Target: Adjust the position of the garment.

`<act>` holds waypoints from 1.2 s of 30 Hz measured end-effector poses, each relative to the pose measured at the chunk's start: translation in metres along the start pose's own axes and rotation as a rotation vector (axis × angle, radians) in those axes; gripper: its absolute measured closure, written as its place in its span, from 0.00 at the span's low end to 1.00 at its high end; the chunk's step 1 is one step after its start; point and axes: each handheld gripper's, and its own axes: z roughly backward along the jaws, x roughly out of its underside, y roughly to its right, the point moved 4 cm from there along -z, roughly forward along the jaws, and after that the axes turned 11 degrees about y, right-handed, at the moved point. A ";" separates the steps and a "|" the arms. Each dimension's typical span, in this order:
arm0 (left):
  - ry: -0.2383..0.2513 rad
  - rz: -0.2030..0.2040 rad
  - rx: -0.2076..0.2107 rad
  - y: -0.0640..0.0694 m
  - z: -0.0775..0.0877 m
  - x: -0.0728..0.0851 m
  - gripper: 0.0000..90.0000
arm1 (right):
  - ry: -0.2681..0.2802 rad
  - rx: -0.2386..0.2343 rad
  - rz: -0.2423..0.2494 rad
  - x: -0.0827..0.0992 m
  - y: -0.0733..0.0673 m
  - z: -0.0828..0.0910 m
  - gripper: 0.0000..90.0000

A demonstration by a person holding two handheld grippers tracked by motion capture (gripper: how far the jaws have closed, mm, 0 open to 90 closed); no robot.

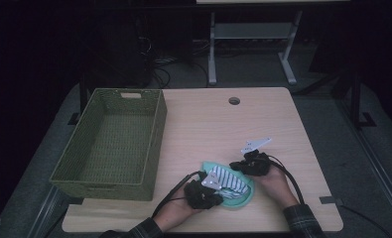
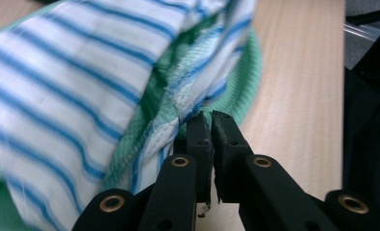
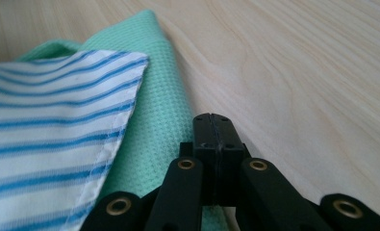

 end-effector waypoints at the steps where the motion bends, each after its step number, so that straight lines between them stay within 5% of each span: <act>1: 0.003 0.006 -0.010 -0.002 0.001 0.000 0.95 | 0.004 0.006 -0.007 0.000 0.000 0.001 1.00; 21: -0.033 -0.022 -0.103 -0.036 -0.001 -0.010 0.95 | -0.011 0.034 -0.029 0.016 0.003 0.026 1.00; 36: -0.052 -0.023 -0.132 -0.064 -0.008 -0.018 0.94 | -0.018 0.030 -0.031 0.028 -0.011 0.041 1.00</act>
